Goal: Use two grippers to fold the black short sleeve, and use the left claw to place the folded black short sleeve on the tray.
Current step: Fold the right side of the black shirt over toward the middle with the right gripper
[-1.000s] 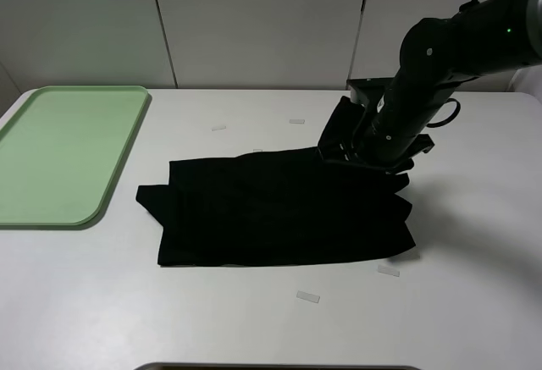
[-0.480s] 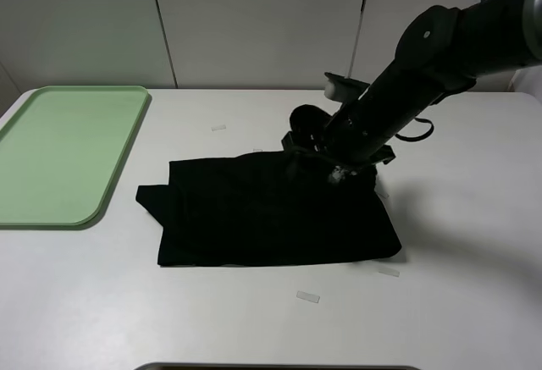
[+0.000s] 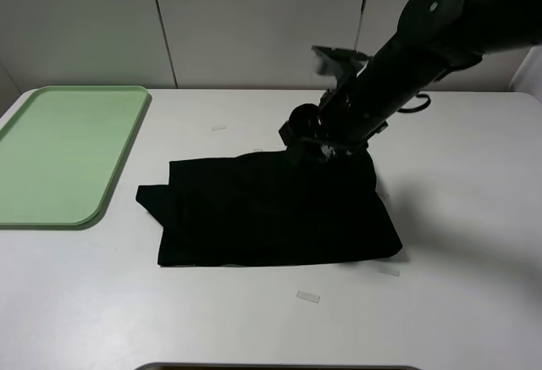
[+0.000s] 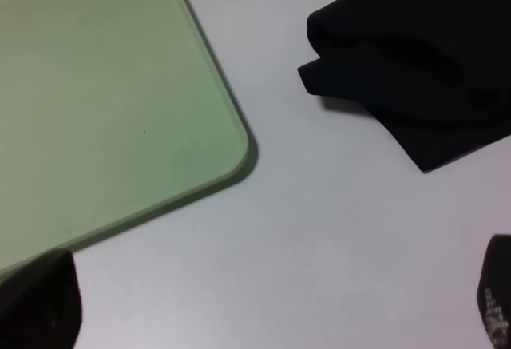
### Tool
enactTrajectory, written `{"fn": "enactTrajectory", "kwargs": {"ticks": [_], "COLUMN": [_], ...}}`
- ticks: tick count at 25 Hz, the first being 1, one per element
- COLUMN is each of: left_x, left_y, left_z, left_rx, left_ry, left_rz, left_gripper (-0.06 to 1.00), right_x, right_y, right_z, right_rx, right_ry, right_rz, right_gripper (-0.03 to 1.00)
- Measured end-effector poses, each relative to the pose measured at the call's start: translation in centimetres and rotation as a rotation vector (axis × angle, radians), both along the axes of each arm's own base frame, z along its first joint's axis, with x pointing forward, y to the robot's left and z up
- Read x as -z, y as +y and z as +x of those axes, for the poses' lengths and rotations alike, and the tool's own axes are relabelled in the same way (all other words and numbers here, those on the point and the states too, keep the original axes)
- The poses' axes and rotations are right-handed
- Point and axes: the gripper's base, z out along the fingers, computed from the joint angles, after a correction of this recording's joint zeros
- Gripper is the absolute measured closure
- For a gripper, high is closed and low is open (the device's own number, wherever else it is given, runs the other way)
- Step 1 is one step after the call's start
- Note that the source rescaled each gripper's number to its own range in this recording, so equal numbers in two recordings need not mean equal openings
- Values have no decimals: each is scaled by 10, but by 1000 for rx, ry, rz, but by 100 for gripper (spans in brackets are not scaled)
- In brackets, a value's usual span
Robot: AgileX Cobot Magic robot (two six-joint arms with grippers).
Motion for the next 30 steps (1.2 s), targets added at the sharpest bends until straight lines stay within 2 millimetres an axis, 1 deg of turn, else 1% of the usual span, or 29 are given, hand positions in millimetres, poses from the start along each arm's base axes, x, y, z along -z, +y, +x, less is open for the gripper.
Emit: {"fn": "enactTrajectory", "kwargs": {"ticks": [2, 4, 5, 7, 10, 12, 13, 15, 20, 21, 22, 26, 30], "left_x": [0, 0, 0, 0, 0, 0, 0, 0, 0, 0, 0, 0, 0], "left_y": [0, 0, 0, 0, 0, 0, 0, 0, 0, 0, 0, 0, 0], "left_z": [0, 0, 0, 0, 0, 0, 0, 0, 0, 0, 0, 0, 0], "left_rx": [0, 0, 0, 0, 0, 0, 0, 0, 0, 0, 0, 0, 0], "left_ry": [0, 0, 0, 0, 0, 0, 0, 0, 0, 0, 0, 0, 0], "left_rz": [0, 0, 0, 0, 0, 0, 0, 0, 0, 0, 0, 0, 0], "left_gripper": [-6, -6, -6, -6, -6, -6, -6, -6, -6, -6, -6, -6, -6], "right_x": [-23, -41, -47, -51, -43, -29, -22, -6, 22, 30, 32, 31, 30], "right_y": [-1, -7, -14, -30, -63, -81, -88, -93, -91, -83, -76, -43, -16], "right_z": [5, 8, 10, 15, 26, 29, 31, 34, 42, 42, 40, 30, 20], "right_rx": [-7, -13, -11, 15, 75, 110, 127, 148, 164, 157, 150, 120, 104], "right_ry": [-59, -114, -142, -164, -181, -175, -170, -147, -114, -101, -93, -96, -93], "right_rz": [-17, -69, -102, -173, -289, -347, -360, -376, -372, -358, -346, -276, -213], "right_gripper": [32, 32, 32, 32, 32, 32, 32, 32, 32, 32, 32, 32, 32]}}
